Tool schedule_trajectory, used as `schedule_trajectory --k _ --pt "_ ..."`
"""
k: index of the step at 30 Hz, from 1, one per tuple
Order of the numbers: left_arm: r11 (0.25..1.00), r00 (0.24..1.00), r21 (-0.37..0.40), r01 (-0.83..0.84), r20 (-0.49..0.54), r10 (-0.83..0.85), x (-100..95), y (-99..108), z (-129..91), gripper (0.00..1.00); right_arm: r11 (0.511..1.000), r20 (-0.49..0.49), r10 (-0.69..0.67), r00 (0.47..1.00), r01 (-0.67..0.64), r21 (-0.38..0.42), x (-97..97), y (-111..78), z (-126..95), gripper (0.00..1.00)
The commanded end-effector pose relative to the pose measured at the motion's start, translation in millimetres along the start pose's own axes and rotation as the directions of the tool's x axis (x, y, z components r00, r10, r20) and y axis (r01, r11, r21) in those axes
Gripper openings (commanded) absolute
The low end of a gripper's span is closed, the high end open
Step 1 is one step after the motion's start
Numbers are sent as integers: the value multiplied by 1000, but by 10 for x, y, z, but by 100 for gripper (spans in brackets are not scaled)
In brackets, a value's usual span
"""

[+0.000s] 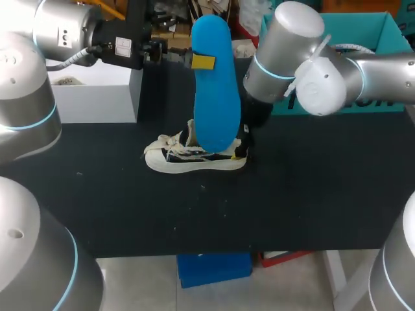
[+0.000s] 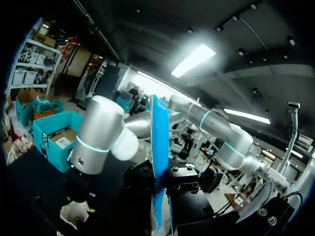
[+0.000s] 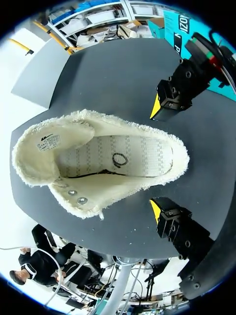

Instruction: Take the shoe out of the shoebox, open the shoe tongue, remove and reinsert the insole, then place the shoe into the shoebox

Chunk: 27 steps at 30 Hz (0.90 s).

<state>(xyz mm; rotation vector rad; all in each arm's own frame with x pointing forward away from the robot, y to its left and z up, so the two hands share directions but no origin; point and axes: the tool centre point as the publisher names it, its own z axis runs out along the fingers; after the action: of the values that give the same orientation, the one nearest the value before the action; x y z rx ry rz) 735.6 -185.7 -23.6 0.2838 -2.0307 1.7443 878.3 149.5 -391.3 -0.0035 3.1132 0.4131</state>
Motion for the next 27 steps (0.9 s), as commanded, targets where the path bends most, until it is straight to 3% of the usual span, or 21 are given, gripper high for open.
schedule_trajectory --k 1,27 --pt "1000 1000 2 -1 2 1 -2 11 10 0 991 -1 -1 1000 1 137 -16 64 -7 100" --pt "1000 1000 2 -1 2 1 -2 11 10 0 993 0 -10 1000 10 121 7 154 57 100"
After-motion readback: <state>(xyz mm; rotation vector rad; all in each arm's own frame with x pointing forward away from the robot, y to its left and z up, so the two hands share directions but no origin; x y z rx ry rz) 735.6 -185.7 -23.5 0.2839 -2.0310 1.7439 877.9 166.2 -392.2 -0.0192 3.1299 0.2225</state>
